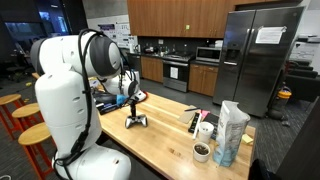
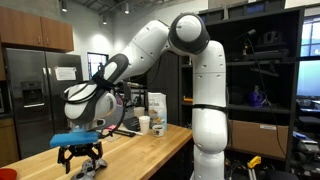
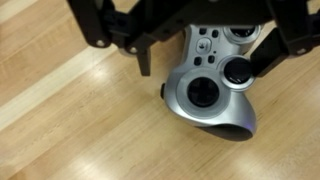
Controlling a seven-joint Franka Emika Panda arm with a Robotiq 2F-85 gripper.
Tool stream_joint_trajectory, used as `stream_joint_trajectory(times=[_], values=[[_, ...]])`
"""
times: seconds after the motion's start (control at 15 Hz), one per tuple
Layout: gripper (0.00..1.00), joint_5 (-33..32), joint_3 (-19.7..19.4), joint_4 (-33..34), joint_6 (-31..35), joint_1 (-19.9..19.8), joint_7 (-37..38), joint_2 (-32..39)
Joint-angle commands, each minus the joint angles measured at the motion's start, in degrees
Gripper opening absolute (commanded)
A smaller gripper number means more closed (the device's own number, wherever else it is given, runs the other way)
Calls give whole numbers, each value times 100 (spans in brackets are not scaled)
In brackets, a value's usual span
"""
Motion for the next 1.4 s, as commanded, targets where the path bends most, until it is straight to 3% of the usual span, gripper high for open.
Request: stream_joint_trajectory(times=[0.0, 0.8, 1.33], values=[[100, -244, -44, 124, -91, 47, 748, 88], [100, -218, 83, 181, -828, 264, 1378, -183], [100, -194, 26, 93, -864, 198, 1503, -182]])
